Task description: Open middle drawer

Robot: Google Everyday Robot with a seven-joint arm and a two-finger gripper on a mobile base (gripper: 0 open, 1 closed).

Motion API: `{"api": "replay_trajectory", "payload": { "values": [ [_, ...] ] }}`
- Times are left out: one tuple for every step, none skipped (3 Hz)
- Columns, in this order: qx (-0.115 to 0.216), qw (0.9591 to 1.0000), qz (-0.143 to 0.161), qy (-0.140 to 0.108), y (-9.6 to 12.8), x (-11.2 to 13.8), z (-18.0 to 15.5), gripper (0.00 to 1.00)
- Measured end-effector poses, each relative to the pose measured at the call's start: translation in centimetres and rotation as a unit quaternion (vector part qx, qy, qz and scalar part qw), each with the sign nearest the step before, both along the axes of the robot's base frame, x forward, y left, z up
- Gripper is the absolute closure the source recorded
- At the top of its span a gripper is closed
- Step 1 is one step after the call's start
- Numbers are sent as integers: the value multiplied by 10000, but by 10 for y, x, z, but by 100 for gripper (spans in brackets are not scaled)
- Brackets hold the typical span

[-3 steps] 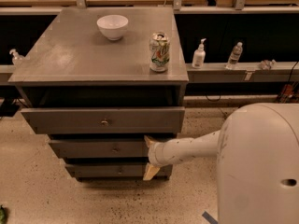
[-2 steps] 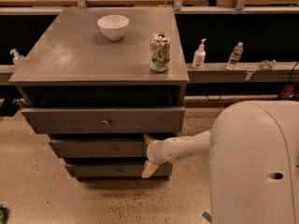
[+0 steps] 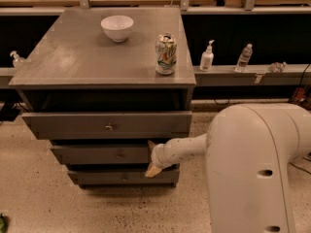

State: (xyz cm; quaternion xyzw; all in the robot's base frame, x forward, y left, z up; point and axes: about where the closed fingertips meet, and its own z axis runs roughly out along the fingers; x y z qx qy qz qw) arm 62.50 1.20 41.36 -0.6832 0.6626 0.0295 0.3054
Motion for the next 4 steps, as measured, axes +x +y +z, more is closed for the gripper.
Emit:
{"api": "replay_trajectory", "payload": {
  "values": [
    [-27, 10000, 2, 95, 2, 1, -6, 22],
    [-27, 10000, 2, 96, 2, 1, -6, 30],
    [-27, 10000, 3, 96, 2, 1, -3, 45],
    [-27, 10000, 3, 96, 2, 1, 1, 43]
  ]
}}
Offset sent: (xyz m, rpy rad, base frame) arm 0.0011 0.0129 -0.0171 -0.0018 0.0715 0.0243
